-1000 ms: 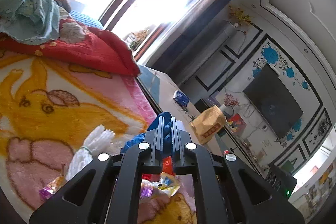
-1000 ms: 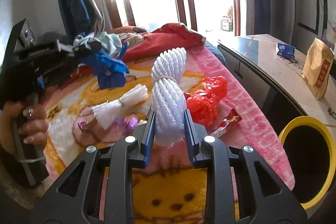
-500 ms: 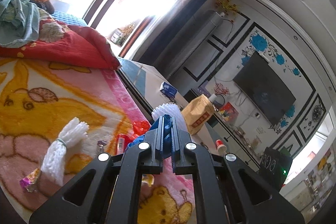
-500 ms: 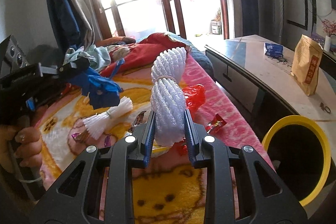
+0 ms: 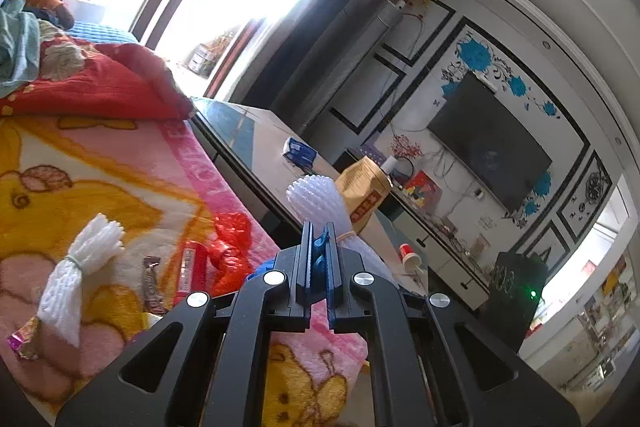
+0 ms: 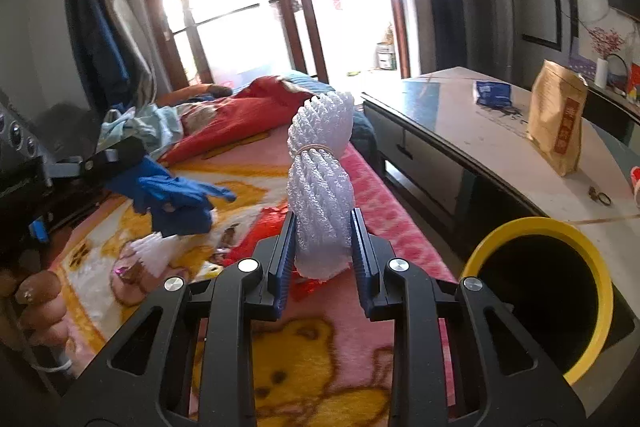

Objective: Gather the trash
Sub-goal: 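Lift the glove and foam net and carry them over the bin with both tools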

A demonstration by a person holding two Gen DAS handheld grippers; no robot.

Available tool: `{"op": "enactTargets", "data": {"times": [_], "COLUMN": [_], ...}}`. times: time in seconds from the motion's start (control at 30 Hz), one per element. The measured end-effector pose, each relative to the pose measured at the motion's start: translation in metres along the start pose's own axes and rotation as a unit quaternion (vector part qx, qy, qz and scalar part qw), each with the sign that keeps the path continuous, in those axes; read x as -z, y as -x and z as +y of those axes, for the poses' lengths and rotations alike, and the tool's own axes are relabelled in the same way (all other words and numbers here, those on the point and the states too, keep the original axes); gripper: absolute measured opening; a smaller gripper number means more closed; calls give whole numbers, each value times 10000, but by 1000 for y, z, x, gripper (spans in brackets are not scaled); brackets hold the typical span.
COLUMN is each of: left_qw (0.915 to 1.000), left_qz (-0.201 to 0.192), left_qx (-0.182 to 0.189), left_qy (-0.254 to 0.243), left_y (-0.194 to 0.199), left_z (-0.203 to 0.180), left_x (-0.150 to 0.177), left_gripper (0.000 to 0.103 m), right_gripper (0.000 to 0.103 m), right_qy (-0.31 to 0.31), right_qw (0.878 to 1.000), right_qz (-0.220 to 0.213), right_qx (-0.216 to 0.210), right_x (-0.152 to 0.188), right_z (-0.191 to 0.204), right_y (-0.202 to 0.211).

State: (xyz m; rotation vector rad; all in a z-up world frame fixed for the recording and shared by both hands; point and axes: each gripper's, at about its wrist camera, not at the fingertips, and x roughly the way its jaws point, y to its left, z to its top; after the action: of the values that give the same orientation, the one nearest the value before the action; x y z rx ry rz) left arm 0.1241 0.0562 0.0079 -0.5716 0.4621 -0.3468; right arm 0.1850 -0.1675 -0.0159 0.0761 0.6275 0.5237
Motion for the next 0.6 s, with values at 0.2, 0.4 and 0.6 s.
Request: {"op": "enactTargets", "data": {"times": [0.2,0.4,0.6], "left_qw": [9998,9991,9976], "left_qz": [146,305,475], "left_qx": [63,134,219], "left_qy": [-125,-275,-444], "left_y": [-15,-31,-50], "left_z": [-12,-23,-37], "left_x": [6,12,18], "left_gripper": [5,5,5], "right_gripper": [20,20,20], "right_qy": [-221,-343,-458], "right_qw": [9996,9988,9977], "right_qz": [-42,-102,-162], "right_qx": [185,342,465], "right_x": [-1,0,1], "right_z": [-21,-39,-52], "right_y": [4,8,14]}}
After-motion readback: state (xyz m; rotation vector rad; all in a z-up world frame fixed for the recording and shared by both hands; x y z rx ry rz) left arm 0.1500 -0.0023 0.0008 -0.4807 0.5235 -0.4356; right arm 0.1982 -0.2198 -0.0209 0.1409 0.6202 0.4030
